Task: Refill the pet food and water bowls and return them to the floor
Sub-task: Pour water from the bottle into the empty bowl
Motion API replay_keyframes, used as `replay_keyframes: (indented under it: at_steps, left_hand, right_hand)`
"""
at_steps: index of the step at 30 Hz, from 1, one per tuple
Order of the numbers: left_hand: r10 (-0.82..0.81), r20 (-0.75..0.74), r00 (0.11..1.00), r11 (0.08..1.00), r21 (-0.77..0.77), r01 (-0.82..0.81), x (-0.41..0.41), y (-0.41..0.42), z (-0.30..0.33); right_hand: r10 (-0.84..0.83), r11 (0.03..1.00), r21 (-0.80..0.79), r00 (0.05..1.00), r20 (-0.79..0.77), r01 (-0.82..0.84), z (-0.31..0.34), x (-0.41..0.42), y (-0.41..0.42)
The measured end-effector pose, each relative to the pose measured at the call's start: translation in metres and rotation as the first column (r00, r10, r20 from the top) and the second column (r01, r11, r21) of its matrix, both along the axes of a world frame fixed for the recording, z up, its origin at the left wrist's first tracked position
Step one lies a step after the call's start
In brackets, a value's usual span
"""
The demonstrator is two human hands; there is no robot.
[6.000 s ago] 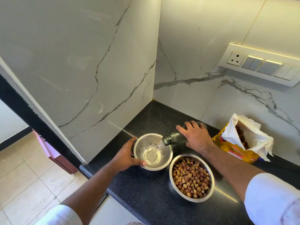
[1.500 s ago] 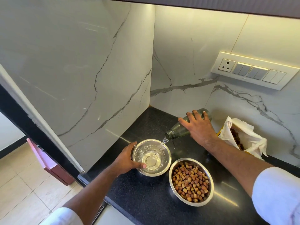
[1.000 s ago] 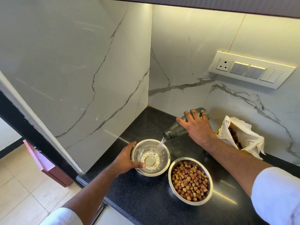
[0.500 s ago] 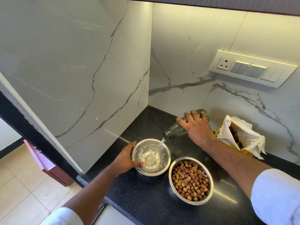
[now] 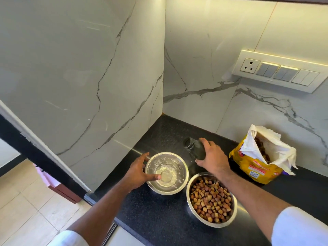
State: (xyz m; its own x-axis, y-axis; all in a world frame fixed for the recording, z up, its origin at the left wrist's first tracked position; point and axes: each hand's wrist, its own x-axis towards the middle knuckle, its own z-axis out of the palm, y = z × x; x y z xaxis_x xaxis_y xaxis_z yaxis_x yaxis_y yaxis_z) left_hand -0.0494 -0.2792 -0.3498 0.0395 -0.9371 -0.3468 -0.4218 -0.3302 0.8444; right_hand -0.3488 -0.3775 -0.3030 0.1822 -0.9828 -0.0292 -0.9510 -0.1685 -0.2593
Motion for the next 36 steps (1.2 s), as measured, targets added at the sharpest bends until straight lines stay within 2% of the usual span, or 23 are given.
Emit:
replay_keyframes:
  at_steps: [3,6,13,18,28,36]
  left_hand:
    - [0.041,0.015,0.999,0.999,-0.037,-0.040,-0.002,-0.009,0.005]
    - [0.090,-0.006,0.996,0.990,-0.104,-0.090,-0.005,-0.026,0.010]
    - [0.092,-0.033,0.995,0.972,-0.213,-0.097,-0.016,-0.075,0.028]
    - [0.057,-0.030,0.998,0.969,-0.237,-0.063,-0.026,-0.109,0.031]
    - [-0.001,-0.046,0.999,0.976,-0.218,-0.009,-0.052,-0.149,0.021]
    - [-0.041,-0.080,0.996,0.979,-0.201,0.025,-0.064,-0.157,0.023]
  right_hand:
    - [-0.135,0.991,0.056,0.963,0.232,0.125,-0.004,-0.003,-0.007]
    - [-0.233,0.972,0.094,0.869,0.436,0.214,-0.004,-0.005,-0.020]
    - [-0.325,0.939,0.158,0.643,0.694,0.305,-0.006,-0.006,-0.049]
    - [-0.318,0.941,0.168,0.593,0.739,0.295,-0.013,-0.001,-0.060]
    - [-0.331,0.940,0.187,0.631,0.702,0.285,-0.038,-0.001,-0.064]
    - [-0.363,0.929,0.218,0.616,0.700,0.300,-0.034,0.000,-0.058]
